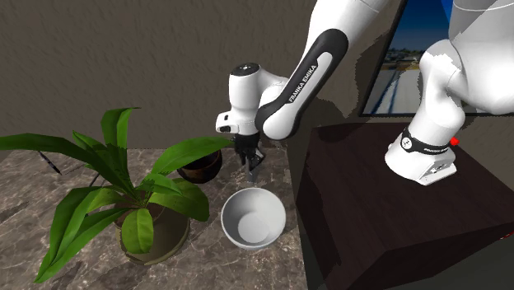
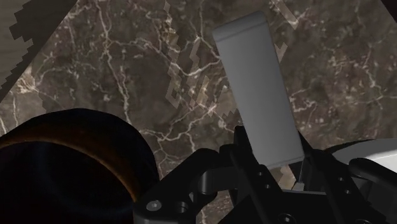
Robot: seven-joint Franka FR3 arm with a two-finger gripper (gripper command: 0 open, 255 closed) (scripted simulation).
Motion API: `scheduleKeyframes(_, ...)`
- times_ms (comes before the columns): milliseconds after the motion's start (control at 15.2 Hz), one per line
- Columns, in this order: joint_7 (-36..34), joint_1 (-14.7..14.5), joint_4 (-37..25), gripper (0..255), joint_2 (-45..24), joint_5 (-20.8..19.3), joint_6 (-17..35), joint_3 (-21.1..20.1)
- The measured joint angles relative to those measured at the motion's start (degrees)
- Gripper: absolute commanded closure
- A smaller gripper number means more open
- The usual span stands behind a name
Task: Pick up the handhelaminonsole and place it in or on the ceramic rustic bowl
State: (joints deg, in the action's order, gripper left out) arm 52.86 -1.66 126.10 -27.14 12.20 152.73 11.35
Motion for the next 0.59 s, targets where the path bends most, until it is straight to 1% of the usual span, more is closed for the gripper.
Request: scheduleKeyframes(594,-1.90,-1.49,0.94,255,6.30,-2.63,-5.25,2.00)
